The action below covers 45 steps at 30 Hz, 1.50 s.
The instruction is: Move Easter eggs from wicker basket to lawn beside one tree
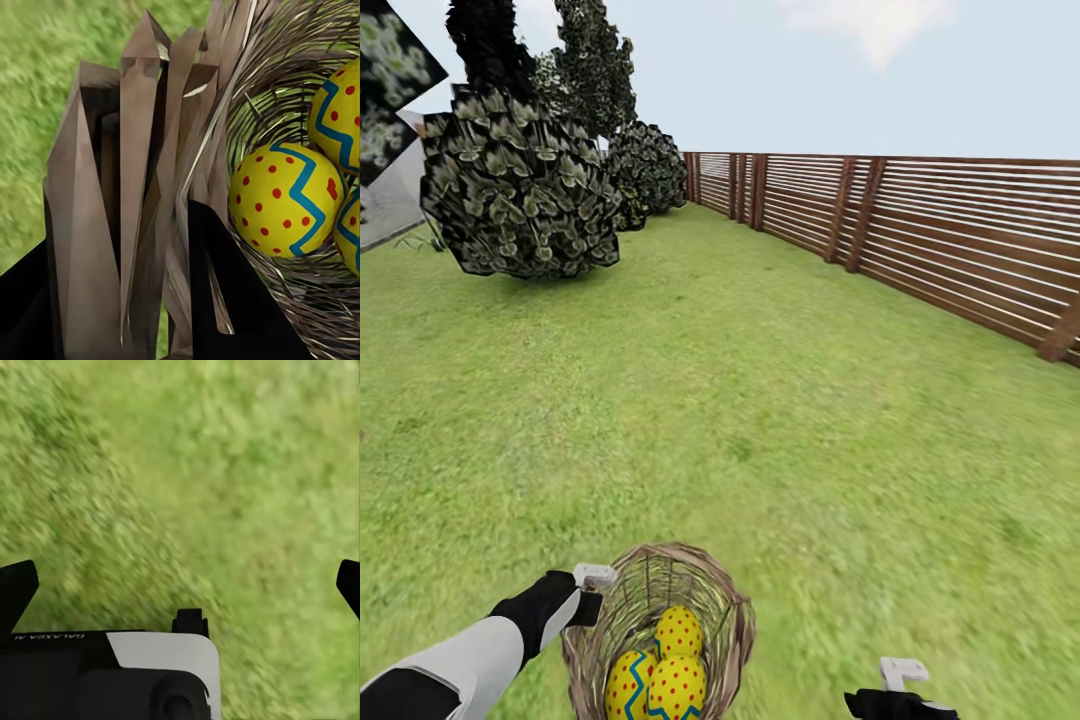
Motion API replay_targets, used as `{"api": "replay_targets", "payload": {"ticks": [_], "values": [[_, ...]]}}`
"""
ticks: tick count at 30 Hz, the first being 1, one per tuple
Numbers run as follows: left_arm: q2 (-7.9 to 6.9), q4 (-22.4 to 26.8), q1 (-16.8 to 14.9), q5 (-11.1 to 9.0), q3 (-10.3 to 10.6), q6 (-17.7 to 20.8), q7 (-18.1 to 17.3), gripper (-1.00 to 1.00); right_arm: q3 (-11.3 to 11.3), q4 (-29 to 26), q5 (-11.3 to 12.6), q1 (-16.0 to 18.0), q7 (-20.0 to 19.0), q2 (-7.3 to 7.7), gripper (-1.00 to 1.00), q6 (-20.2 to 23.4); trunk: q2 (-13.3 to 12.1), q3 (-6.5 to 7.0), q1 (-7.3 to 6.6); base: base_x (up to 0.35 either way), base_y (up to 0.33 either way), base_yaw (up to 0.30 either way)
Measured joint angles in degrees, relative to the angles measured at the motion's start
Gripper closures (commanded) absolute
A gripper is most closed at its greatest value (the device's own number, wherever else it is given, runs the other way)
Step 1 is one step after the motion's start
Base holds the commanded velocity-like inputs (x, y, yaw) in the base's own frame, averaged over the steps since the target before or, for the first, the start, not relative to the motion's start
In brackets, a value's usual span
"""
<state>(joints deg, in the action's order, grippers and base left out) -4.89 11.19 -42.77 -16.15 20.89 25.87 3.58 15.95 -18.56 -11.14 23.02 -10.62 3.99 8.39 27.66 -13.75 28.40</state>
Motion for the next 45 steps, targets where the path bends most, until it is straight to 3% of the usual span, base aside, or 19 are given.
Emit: {"api": "replay_targets", "payload": {"ticks": [12, 39, 45], "values": [[-0.01, -0.04, 0.0, 0.0, 0.02, 0.0, 0.03, 1.0, 0.0, 0.05, -0.22, 0.0, -0.02, -0.01, -1.0, -0.09, -4.83, 2.5, -2.65, 0.0, 0.0, 0.271], [-0.01, -0.02, 0.0, 0.1, 0.1, 0.0, 0.03, 1.0, 0.0, 0.07, -0.3, -0.01, -0.02, 0.0, -1.0, -0.14, -4.85, 4.29, -2.65, 0.0, 0.0, 0.229], [-0.01, -0.09, 0.0, 0.02, 0.06, -0.01, 0.01, 1.0, 0.0, 1.7, -0.3, -0.01, 0.04, 0.0, -1.0, -3.84, -4.85, 4.82, -2.65, 0.0, 0.0, 0.11]]}}
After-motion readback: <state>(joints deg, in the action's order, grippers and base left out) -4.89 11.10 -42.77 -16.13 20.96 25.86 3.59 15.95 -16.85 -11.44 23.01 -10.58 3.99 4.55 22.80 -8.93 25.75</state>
